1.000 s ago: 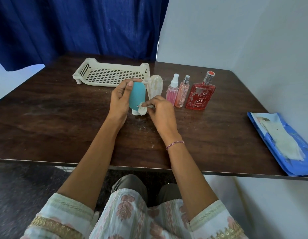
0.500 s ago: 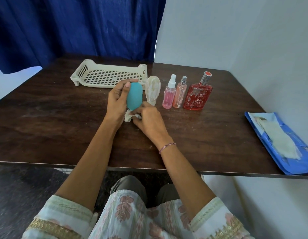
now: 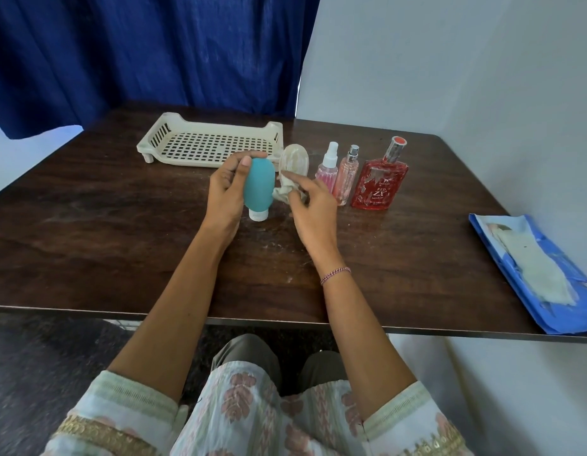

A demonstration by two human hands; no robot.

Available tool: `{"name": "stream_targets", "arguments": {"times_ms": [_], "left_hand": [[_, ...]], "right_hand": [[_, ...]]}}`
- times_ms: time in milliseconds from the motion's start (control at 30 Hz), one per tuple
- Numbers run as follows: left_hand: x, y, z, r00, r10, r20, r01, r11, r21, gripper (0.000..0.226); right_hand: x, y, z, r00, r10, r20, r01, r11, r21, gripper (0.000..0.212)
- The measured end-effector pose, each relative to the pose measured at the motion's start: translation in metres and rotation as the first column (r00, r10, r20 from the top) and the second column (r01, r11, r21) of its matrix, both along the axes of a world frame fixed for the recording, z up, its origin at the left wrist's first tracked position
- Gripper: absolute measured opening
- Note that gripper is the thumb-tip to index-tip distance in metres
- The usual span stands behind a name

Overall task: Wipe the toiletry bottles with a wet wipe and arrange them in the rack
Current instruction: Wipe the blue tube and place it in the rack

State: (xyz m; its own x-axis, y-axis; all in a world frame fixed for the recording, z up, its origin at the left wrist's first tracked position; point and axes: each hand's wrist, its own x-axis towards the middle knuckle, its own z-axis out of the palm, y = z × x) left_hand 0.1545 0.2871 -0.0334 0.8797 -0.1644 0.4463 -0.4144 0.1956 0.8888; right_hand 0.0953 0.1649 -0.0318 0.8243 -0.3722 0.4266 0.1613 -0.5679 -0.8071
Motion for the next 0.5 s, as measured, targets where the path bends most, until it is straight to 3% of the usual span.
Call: {"name": "stream_targets", "arguments": {"times_ms": [100,233,367,500], "left_hand": [[0.0017,0.0014,-0.0006,1.000,-0.022,-0.005,0.021,1.000,-0.015,0.024],[0.0016,0.0020,-0.0002,0.997,-0.074,-0.004,0.074,0.997,-0.022,0.023],[0.0049,0.0026,-0.0014,0.995,-0.101,-0.020,0.100,0.995,-0.026,0.024],[0.0086,0.0041,-0.0040,0.995,-0.096,-0.032,0.096,0.995,-0.009,0.025]], "right_hand": [[-0.0004,0.0032,0.0031,0.991,0.022,0.135,-0.024,1.000,0.010,0.033],[0.0000,0.0075,0.0042,0.978,0.090,0.187,-0.095,0.995,0.017,0.028],[0.0031,0.0051,0.0022,0.984,0.008,0.178,-0.004,1.000,-0.021,0.024],[0.0057,0.0060,-0.0005,0.998,-0.033,0.058,0.035,0.999,-0.033,0.025]]}}
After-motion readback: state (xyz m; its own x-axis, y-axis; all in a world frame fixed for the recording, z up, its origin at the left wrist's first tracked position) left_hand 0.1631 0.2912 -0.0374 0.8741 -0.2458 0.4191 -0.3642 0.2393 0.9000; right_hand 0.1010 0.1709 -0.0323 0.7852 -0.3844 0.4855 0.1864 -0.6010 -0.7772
